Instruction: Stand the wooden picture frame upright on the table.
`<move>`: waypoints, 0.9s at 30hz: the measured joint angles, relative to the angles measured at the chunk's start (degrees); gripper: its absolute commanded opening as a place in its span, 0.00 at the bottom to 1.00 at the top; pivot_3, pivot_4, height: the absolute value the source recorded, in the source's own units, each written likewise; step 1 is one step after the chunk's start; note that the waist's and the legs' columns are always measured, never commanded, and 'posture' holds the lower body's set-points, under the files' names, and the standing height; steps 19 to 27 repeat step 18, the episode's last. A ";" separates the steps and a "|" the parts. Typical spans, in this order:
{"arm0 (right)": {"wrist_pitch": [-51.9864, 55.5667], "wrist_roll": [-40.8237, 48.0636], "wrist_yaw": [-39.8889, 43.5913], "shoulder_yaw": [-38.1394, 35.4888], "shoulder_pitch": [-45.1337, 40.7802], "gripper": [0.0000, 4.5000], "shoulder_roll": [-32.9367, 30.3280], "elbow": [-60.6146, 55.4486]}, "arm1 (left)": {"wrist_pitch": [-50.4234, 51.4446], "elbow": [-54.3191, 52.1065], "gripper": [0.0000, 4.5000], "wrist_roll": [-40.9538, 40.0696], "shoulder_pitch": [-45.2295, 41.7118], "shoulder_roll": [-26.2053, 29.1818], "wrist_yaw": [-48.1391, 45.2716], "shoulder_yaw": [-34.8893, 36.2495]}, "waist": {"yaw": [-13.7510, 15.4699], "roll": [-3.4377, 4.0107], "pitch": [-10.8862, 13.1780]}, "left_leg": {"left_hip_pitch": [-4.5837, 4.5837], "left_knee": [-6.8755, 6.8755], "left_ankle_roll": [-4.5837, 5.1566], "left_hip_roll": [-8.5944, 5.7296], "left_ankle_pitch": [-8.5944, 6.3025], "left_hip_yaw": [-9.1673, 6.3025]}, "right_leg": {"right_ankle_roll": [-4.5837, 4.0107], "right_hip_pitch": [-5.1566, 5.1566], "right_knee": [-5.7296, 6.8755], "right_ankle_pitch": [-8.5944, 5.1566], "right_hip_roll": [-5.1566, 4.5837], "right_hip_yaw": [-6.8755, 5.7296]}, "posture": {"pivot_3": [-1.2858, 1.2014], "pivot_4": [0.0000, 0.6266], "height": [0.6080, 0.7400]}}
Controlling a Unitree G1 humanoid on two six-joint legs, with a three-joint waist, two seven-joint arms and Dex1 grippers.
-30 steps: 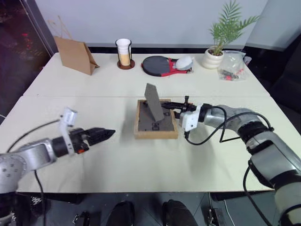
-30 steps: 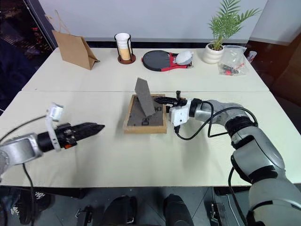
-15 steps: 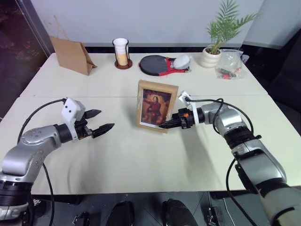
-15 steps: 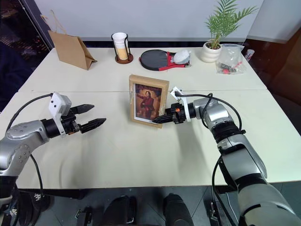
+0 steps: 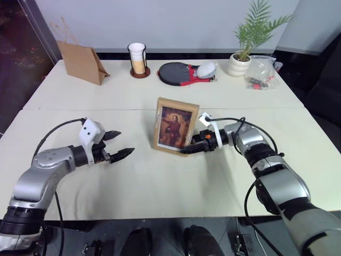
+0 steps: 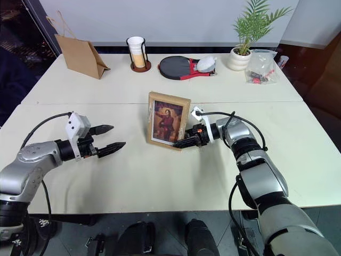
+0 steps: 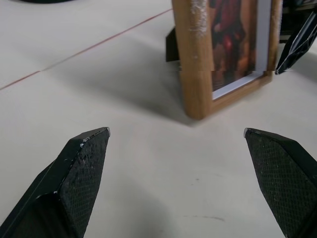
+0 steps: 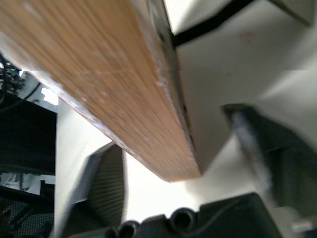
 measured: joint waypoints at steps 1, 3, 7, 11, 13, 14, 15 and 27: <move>-0.55 -0.49 -0.30 -0.40 0.72 0.98 -1.24 -1.01 | 0.09 -0.17 1.00 -0.03 0.00 -0.21 -0.13 -0.02 | 0.16 0.00 0.00 | 0.00 0.00 0.00 -0.02 0.00 0.00 | 0.00 0.00 -0.01 0.00 -0.03 -0.01 | 0.52 0.24 1.00; -1.87 -1.31 -1.39 -1.99 4.98 0.98 -6.68 -7.06 | 0.87 -0.82 1.00 -0.47 -0.13 -0.43 -0.71 0.03 | 0.88 0.00 0.00 | -0.02 0.00 0.05 -0.10 -0.04 0.01 | 0.00 0.00 -0.03 0.00 -0.13 -0.05 | 0.52 0.24 1.00; -1.31 -0.64 -4.42 -8.54 17.18 0.98 -17.55 -25.63 | 2.20 -2.09 1.00 -1.46 -0.22 -0.36 -1.32 0.63 | 1.69 0.06 0.03 | -0.08 0.00 0.12 -0.11 -0.08 0.05 | 0.00 -0.04 -0.09 0.00 -0.19 -0.07 | 0.52 0.24 1.00; 4.73 2.88 -8.58 -16.20 25.48 0.98 -24.30 -48.20 | 2.99 -3.24 1.00 -2.30 -0.64 -0.31 -1.54 1.22 | 0.81 0.15 0.05 | 0.11 0.00 0.13 0.00 -0.08 0.23 | 0.00 0.00 0.04 0.00 -0.11 0.01 | 0.52 0.24 1.00; 8.47 5.56 -9.59 -19.34 28.52 0.98 -27.22 -59.13 | 4.01 -3.98 1.00 -3.80 -0.78 -0.58 -1.22 2.60 | 0.80 0.15 0.04 | 0.17 0.03 0.13 0.06 -0.08 0.22 | 0.00 0.04 0.10 0.00 -0.03 0.01 | 0.52 0.24 1.00; 11.19 7.82 -10.40 -21.59 29.72 0.98 -28.45 -64.37 | 4.66 -4.18 1.00 -4.58 -0.99 -0.89 -0.52 3.46 | 0.93 0.16 0.04 | 0.17 0.06 0.13 0.05 -0.07 0.22 | 0.00 0.06 0.11 0.00 -0.02 0.01 | 0.52 0.24 1.00; 12.61 9.08 -10.69 -22.78 30.00 0.98 -28.94 -67.02 | 4.88 -4.25 1.00 -4.75 -0.99 -0.94 -0.24 4.12 | 0.96 0.15 0.03 | 0.19 0.11 0.13 0.05 -0.07 0.21 | 0.00 0.10 0.12 0.00 -0.02 0.00 | 0.52 0.24 1.00; 19.98 15.12 -13.31 -28.54 32.49 0.98 -31.48 -77.44 | 6.33 -5.34 1.00 -6.06 -0.28 -0.57 0.17 6.07 | 1.52 0.13 0.03 | 0.16 0.17 0.15 0.02 -0.08 0.21 | 0.00 0.15 0.05 0.00 -0.04 -0.01 | 0.52 0.24 1.00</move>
